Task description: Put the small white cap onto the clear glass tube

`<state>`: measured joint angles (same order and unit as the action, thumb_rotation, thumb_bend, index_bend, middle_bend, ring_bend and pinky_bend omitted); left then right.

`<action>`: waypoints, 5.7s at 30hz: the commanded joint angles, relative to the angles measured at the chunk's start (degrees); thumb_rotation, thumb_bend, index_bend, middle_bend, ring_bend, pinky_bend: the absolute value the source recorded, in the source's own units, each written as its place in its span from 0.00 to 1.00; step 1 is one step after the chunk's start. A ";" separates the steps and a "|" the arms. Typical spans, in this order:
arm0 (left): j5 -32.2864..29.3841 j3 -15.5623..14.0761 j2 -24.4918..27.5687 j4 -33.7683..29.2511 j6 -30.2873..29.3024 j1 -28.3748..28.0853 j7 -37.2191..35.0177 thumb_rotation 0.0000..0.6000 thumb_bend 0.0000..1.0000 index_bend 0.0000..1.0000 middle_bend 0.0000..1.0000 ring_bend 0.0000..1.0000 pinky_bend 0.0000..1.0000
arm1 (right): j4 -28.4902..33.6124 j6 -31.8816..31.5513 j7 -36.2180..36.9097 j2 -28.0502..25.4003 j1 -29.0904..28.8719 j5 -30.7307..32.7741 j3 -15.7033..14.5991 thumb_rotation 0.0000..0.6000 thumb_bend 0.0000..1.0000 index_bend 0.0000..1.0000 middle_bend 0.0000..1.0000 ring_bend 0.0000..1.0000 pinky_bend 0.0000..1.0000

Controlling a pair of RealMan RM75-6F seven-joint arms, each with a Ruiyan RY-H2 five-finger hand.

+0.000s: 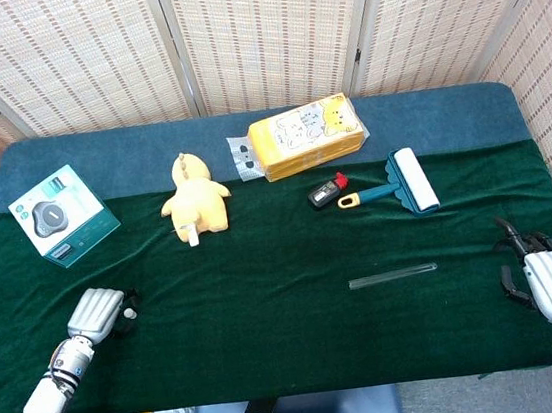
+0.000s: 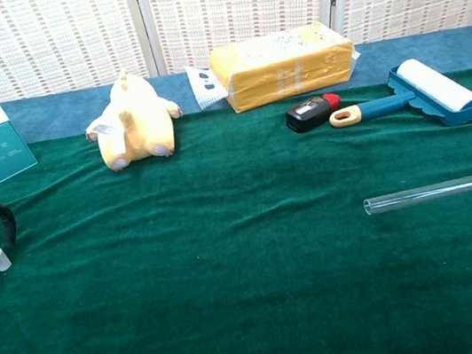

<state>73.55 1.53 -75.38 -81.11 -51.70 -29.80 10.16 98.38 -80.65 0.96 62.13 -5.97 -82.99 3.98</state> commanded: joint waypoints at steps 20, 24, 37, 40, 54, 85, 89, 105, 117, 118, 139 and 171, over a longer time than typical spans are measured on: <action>-0.67 0.01 -1.23 2.33 0.01 -0.13 -1.39 1.00 0.43 0.49 0.99 0.85 0.76 | -0.06 0.40 -0.23 0.12 -0.18 0.42 0.03 1.00 0.68 0.01 0.38 0.30 0.19; -0.64 -0.03 -1.43 2.76 -0.09 -0.05 -1.69 1.00 0.44 0.51 0.99 0.85 0.76 | 0.04 0.31 -0.28 0.08 -0.12 0.36 -0.02 1.00 0.68 0.01 0.38 0.30 0.19; 1.20 0.26 -0.43 2.03 -2.27 0.58 -4.78 1.00 0.47 0.57 1.00 0.86 0.76 | 0.79 -0.18 -0.92 -0.14 -0.19 -0.66 -0.15 1.00 0.68 0.00 0.38 0.31 0.20; 1.89 0.60 0.89 0.34 -3.79 1.03 -5.69 1.00 0.47 0.58 1.00 0.86 0.76 | 1.21 0.76 -2.67 -0.38 -0.97 -1.78 -0.50 1.00 0.68 0.01 0.41 0.33 0.26; 4.46 -0.26 3.58 -5.16 -6.62 2.09 -4.79 1.00 0.48 0.58 1.00 0.86 0.76 | 1.56 10.39 -12.86 5.20 -8.24 -1.72 -0.06 1.00 0.37 0.29 0.93 0.85 0.98; 3.48 -1.26 1.96 -4.45 -4.95 2.48 -3.90 1.00 0.48 0.58 1.00 0.86 0.76 | -16.02 25.33 -15.56 19.74 -19.27 10.55 2.16 1.00 0.37 0.44 0.97 0.87 1.00; 3.38 -1.34 1.78 -4.15 -4.74 2.50 -3.97 1.00 0.48 0.58 1.00 0.86 0.76 | -17.06 26.11 -15.93 20.65 -19.97 11.70 2.22 1.00 0.37 0.44 0.97 0.87 1.00; 3.39 -1.46 1.48 -3.03 -4.54 2.72 -4.89 1.00 0.48 0.58 1.00 0.86 0.76 | -18.38 27.70 -18.08 22.52 -21.96 14.38 1.73 1.00 0.37 0.45 0.97 0.87 1.00; 3.74 -1.63 1.63 -2.35 -4.90 3.20 -5.93 1.00 0.48 0.58 1.00 0.86 0.76 | -17.43 28.76 -20.00 22.35 -23.18 16.76 1.35 1.00 0.37 0.52 0.97 0.87 1.00; 3.81 -1.65 1.64 -2.29 -4.95 3.24 -5.99 1.00 0.48 0.58 1.00 0.86 0.76 | -17.31 28.87 -20.32 22.31 -23.32 17.02 1.30 1.00 0.37 0.52 0.97 0.87 1.00; 5.72 -0.64 3.54 -4.63 -6.25 3.00 -9.05 1.00 0.48 0.58 1.00 0.86 0.76 | -8.03 26.80 -14.53 16.89 -23.35 15.15 1.95 1.00 0.70 0.71 0.98 0.88 1.00; 14.73 6.89 8.28 -22.60 -12.16 -3.74 -21.26 1.00 0.49 0.59 1.00 0.86 0.76 | -4.30 26.88 9.69 28.68 -28.57 10.88 8.32 1.00 0.72 0.77 1.00 0.89 1.00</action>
<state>88.32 8.18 -66.79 -103.42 -63.55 -33.39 -11.48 94.17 -53.74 10.40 90.41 -34.27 -72.37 12.03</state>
